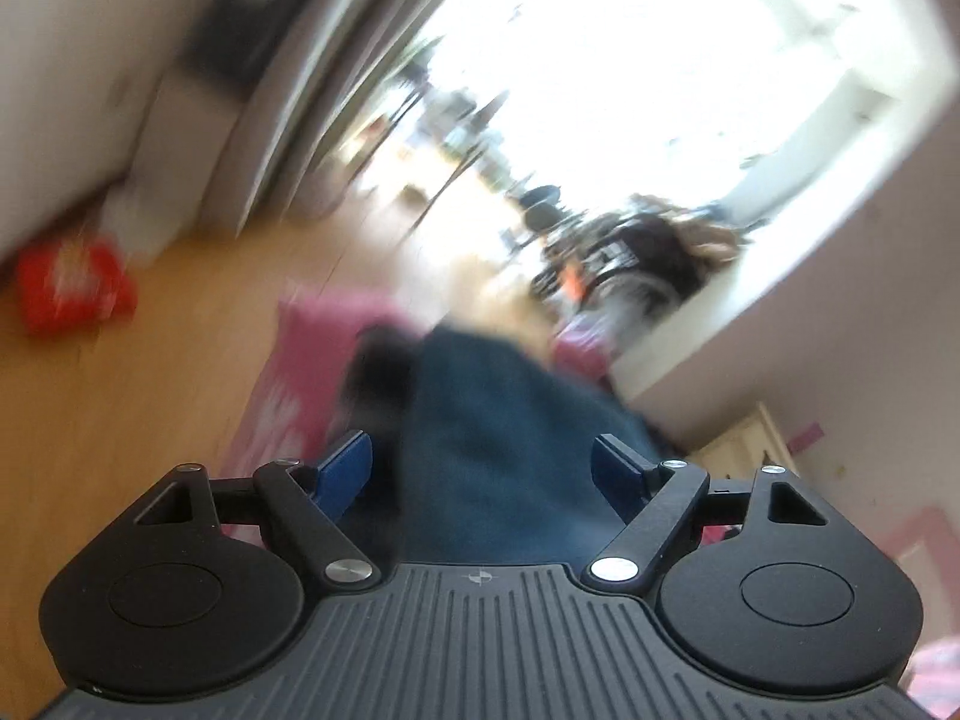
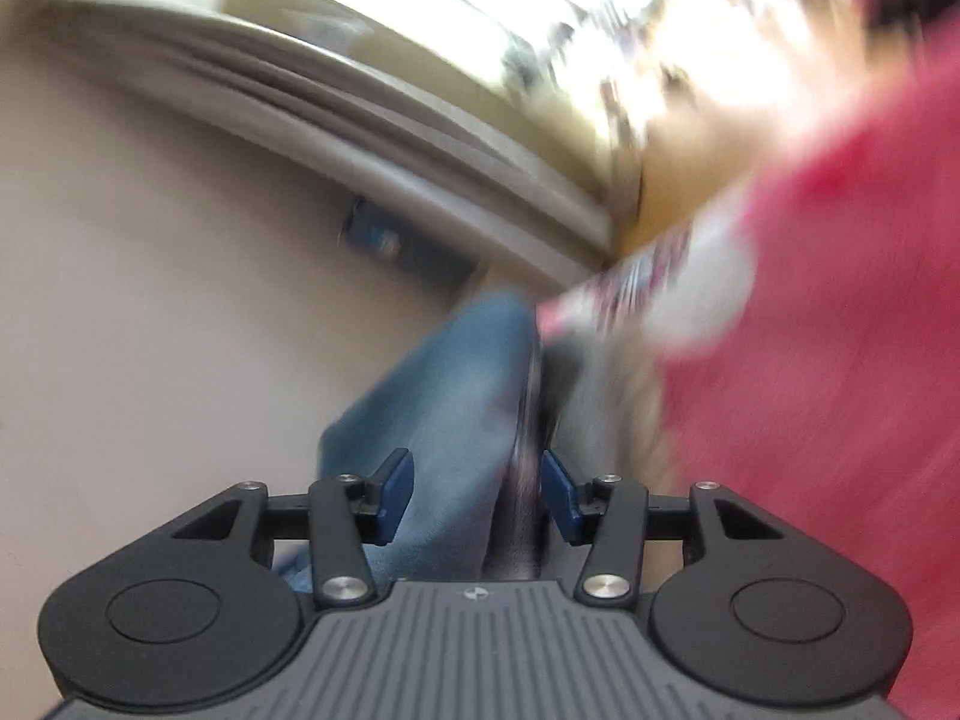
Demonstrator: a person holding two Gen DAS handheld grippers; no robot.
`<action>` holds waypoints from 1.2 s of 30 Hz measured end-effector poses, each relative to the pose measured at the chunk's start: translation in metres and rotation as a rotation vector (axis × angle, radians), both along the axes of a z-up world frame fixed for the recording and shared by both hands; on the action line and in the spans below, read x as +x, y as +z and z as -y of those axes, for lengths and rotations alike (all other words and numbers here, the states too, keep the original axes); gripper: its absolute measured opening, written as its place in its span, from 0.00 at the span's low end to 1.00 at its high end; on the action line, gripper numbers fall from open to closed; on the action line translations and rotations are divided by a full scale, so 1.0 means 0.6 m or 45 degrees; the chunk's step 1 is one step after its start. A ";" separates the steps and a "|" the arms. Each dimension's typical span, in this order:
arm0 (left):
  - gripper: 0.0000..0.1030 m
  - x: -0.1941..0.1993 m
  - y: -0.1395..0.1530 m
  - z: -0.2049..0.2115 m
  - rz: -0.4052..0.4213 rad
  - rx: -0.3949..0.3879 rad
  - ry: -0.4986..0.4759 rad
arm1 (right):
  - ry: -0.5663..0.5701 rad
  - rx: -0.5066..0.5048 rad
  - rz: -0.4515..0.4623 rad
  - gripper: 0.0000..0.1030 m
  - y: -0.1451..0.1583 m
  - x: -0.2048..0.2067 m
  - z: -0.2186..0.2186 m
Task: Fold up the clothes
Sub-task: 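Lift the jeans bundle with both tools and carry it to the clothes stack, then lower the jeans onto the clothes stack and open both tools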
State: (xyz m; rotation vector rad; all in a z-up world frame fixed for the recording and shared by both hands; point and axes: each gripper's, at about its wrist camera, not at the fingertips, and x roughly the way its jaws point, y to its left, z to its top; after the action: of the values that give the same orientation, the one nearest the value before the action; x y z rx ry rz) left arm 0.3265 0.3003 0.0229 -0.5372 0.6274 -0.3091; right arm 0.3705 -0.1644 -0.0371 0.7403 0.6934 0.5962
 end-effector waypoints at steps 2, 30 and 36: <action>0.77 -0.005 0.015 0.045 0.047 0.199 -0.099 | 0.034 -0.077 0.172 0.37 0.037 -0.036 -0.019; 0.80 -0.116 -0.062 0.265 0.364 0.985 -0.274 | 0.229 -0.786 0.788 0.22 0.000 -0.177 -0.188; 0.81 -0.117 -0.071 0.255 0.353 0.884 -0.227 | 0.117 -0.614 0.670 0.25 0.076 -0.023 -0.184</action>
State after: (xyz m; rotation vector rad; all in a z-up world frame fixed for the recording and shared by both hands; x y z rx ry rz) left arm 0.2564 0.1471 -0.0199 0.2268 0.4724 -0.3037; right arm 0.3565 -0.0539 0.0082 0.0885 0.3558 0.6413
